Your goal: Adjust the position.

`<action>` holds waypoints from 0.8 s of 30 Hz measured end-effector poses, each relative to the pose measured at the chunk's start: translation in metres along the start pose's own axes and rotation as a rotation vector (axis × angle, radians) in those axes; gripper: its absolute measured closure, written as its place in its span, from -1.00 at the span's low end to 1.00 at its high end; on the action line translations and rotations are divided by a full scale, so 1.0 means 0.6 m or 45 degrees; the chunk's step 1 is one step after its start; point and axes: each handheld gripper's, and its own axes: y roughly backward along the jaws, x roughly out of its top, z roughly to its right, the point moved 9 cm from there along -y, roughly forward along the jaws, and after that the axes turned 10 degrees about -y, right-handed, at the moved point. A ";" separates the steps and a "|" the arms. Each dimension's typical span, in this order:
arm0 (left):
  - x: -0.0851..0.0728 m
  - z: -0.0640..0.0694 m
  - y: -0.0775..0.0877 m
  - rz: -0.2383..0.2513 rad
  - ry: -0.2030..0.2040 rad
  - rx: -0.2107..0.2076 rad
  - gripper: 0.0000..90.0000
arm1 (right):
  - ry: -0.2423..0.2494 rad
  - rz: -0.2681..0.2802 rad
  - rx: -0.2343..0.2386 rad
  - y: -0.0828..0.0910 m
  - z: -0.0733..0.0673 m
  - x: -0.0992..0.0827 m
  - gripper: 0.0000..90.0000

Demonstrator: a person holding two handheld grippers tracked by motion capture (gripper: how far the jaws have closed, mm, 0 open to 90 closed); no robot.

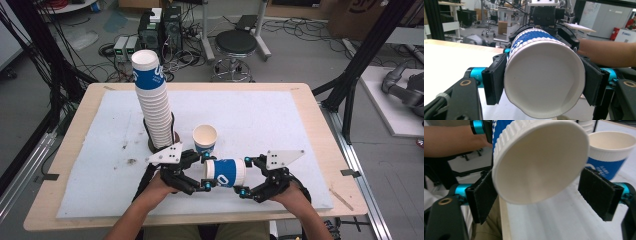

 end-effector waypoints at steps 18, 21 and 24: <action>-0.003 0.004 0.002 -0.003 0.012 -0.029 -0.30 | 0.068 0.034 0.050 0.005 -0.011 0.011 -0.41; -0.005 0.004 0.002 -0.016 0.013 -0.026 -0.30 | 0.073 0.020 0.052 0.005 -0.011 0.009 -0.38; -0.008 0.004 0.001 -0.033 0.012 -0.017 -0.30 | 0.065 -0.001 0.048 0.005 -0.010 0.007 -0.38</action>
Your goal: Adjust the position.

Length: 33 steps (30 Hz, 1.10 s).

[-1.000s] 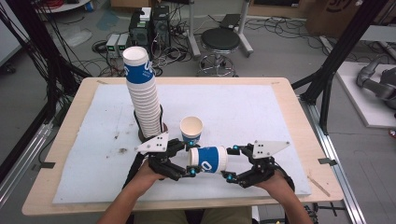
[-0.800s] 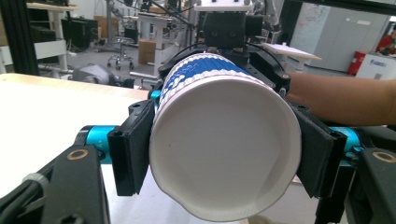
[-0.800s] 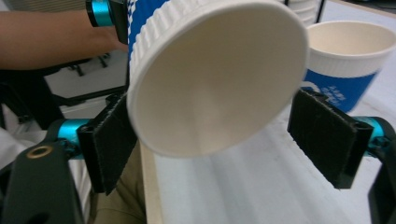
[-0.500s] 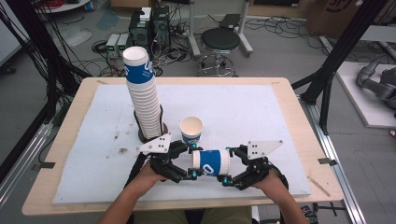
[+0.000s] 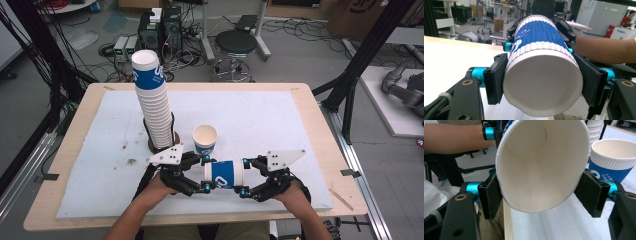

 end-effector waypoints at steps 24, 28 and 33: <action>0.010 -0.006 0.016 -0.270 -0.054 0.104 -0.68 | 0.085 -0.104 -0.075 0.016 0.009 0.010 -0.34; 0.017 -0.008 0.015 -0.326 -0.077 0.098 -0.67 | 0.115 -0.182 -0.105 0.017 0.013 0.013 -0.34; 0.020 -0.008 0.007 -0.398 -0.096 0.071 -0.68 | 0.157 -0.270 -0.126 0.013 0.016 0.018 -0.34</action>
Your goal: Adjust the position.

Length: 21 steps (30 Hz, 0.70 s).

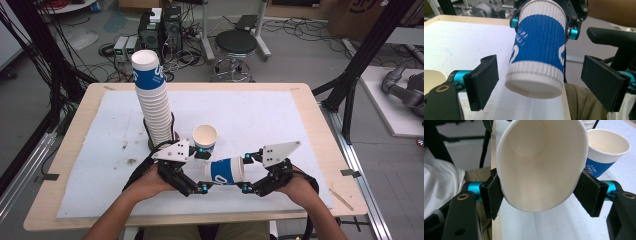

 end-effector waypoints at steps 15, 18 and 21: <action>-0.013 -0.007 -0.028 -0.212 -0.023 -0.027 -0.65 | 0.139 -0.264 -0.049 -0.013 -0.001 0.019 -0.35; -0.017 -0.005 -0.034 -0.243 -0.018 -0.046 -0.65 | 0.156 -0.302 -0.047 -0.017 -0.004 0.023 -0.35; -0.020 -0.003 -0.040 -0.264 -0.015 -0.063 -0.65 | 0.177 -0.346 -0.054 -0.019 -0.005 0.027 -0.35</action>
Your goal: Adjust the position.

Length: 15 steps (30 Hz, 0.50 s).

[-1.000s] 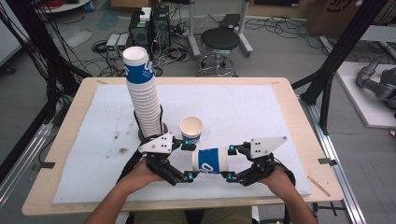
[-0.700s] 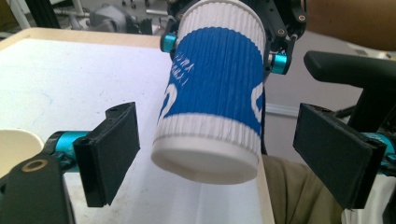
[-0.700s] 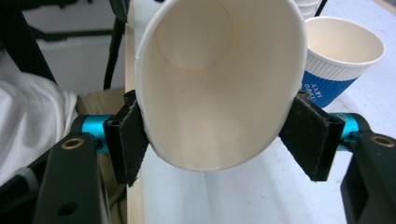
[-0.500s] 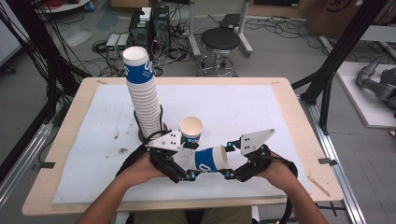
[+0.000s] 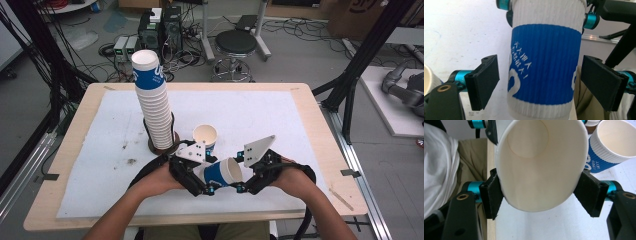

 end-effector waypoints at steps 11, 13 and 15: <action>-0.015 0.007 -0.015 -0.089 0.019 -0.068 -0.54 | 0.079 -0.143 -0.015 -0.008 -0.008 0.005 -0.35; -0.017 0.008 -0.018 -0.101 0.019 -0.075 -0.53 | 0.092 -0.159 -0.019 -0.011 -0.010 0.006 -0.35; -0.018 0.010 -0.021 -0.113 0.026 -0.083 -0.51 | 0.109 -0.176 -0.020 -0.012 -0.012 0.008 -0.35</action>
